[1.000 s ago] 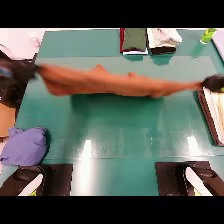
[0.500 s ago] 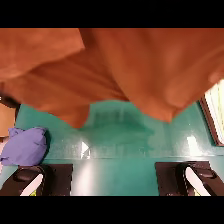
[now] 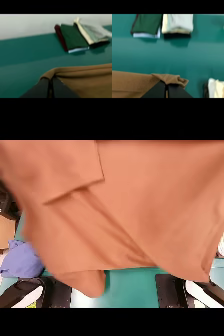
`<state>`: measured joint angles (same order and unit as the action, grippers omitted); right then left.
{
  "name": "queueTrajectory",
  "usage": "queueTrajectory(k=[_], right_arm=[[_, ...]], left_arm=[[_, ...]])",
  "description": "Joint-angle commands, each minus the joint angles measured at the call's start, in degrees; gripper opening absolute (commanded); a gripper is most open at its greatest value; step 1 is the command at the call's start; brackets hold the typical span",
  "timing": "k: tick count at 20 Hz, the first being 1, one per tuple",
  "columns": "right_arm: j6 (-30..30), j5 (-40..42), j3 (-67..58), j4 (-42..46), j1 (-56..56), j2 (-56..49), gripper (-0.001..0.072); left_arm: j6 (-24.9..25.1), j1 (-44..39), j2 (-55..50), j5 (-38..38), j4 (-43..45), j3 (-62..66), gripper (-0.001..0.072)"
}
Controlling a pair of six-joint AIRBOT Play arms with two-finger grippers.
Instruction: Fold the shirts.
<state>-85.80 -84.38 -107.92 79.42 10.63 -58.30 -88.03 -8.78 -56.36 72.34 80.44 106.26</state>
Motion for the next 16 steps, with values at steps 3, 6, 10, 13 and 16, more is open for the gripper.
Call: queueTrajectory(k=[3,6,10,13,16], right_arm=[[1.49,3.17,18.03,0.22,-3.93,-15.04,0.0018],[1.44,8.48,20.48,-0.15,-4.48,-26.56,0.0018],[0.81,9.46,11.17,-0.33,-4.48,-37.99,0.0018],[1.18,7.5,3.67,-0.17,-4.33,-40.04,0.0018],[3.06,3.28,0.07,0.35,-3.37,-38.47,0.0018]], left_arm=[[0.04,0.02,-19.47,1.07,0.35,-13.42,0.0023],[0.55,0.2,-30.05,-4.87,0.63,-15.26,0.0023],[1.07,0.2,-35.95,-14.95,0.59,-15.21,0.0022],[2.03,0.2,-36.02,-13.57,0.59,-13.46,0.0022],[5.97,0.2,-35.98,-2.1,0.59,-8.57,0.0022]])
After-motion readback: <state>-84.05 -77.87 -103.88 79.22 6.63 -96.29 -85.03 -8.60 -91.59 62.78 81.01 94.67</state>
